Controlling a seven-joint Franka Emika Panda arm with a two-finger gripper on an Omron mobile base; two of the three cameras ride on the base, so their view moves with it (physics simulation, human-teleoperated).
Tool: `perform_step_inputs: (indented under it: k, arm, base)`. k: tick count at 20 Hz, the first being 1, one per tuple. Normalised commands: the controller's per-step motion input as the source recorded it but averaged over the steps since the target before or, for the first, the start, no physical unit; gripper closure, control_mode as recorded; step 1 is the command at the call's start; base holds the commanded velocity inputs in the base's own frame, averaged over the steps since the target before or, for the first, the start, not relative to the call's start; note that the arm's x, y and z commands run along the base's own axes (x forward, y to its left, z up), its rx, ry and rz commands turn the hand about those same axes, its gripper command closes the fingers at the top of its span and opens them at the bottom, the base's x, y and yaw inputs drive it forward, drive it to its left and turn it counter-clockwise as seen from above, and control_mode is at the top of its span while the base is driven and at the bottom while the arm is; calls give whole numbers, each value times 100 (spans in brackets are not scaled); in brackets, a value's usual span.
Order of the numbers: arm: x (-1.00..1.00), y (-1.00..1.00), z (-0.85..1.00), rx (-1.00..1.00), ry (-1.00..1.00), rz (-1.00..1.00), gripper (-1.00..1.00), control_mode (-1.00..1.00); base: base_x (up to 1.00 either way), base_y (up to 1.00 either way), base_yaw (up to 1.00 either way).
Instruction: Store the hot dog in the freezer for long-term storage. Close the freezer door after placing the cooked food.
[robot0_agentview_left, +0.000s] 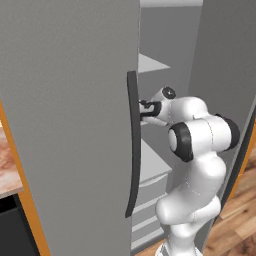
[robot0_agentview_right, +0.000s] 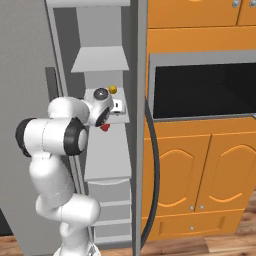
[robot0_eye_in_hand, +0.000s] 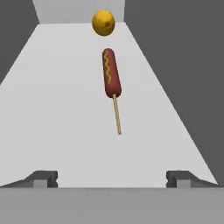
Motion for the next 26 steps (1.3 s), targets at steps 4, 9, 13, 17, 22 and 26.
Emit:
perform_step_inputs:
  k: [4, 9, 13, 17, 22, 26]
  arm:
    - [-94, 0, 71, -2, -6, 0, -100, -100]
    - [-94, 0, 85, 0, -1, 0, -100, -100]
    - [-99, 0, 88, 0, -4, 0, -100, -100]
    - [-92, 0, 79, 0, 0, -3, -100, -100]
    - [-84, 6, 53, 0, 13, -8, -100, -100]
    - [-90, 19, 22, 0, 16, -9, -100, -100]
  base:
    - [0, 0, 0]
    - [0, 0, 0]
    - [0, 0, 0]
    - [0, 0, 0]
    - [0, 0, 0]
    - [0, 0, 0]
